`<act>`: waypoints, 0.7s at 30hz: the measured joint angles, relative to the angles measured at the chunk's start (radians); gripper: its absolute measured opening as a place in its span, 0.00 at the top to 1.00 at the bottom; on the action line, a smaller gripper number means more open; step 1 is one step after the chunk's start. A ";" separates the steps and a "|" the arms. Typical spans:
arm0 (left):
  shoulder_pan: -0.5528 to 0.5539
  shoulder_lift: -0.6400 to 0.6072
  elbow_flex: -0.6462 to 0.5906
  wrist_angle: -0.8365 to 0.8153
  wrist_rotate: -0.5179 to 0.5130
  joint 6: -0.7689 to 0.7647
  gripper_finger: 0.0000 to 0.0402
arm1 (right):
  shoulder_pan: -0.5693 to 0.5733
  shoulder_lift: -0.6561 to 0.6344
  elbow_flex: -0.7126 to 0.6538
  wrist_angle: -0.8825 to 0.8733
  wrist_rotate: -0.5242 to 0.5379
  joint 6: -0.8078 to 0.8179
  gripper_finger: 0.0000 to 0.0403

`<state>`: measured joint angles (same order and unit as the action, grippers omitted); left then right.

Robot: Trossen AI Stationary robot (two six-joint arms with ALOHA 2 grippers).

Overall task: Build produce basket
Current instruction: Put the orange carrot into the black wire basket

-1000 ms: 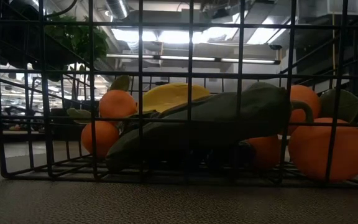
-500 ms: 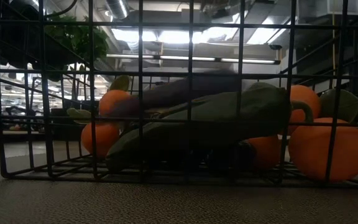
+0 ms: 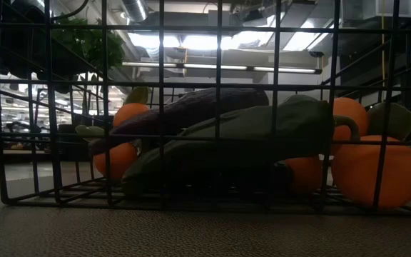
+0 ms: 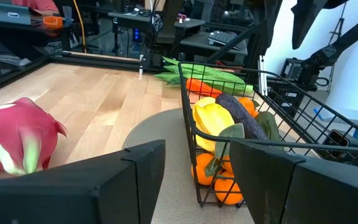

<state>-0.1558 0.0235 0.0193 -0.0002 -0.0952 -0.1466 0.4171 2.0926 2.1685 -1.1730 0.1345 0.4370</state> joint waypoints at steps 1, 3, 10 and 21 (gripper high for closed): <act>0.000 0.000 0.000 0.000 0.000 0.000 0.58 | 0.000 0.000 0.000 -0.001 0.000 0.000 0.55; 0.000 0.000 0.000 0.000 0.000 0.000 0.58 | 0.000 0.000 0.001 -0.013 0.000 0.000 0.55; 0.000 0.000 0.000 0.000 0.000 0.000 0.58 | -0.007 -0.029 0.021 -0.363 0.038 0.026 0.55; 0.000 0.000 0.000 0.000 0.000 0.000 0.58 | -0.079 -0.136 0.022 -0.398 0.279 0.113 0.55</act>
<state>-0.1557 0.0231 0.0193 0.0002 -0.0952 -0.1463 0.3383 1.9565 2.1906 -1.5713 0.4131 0.5497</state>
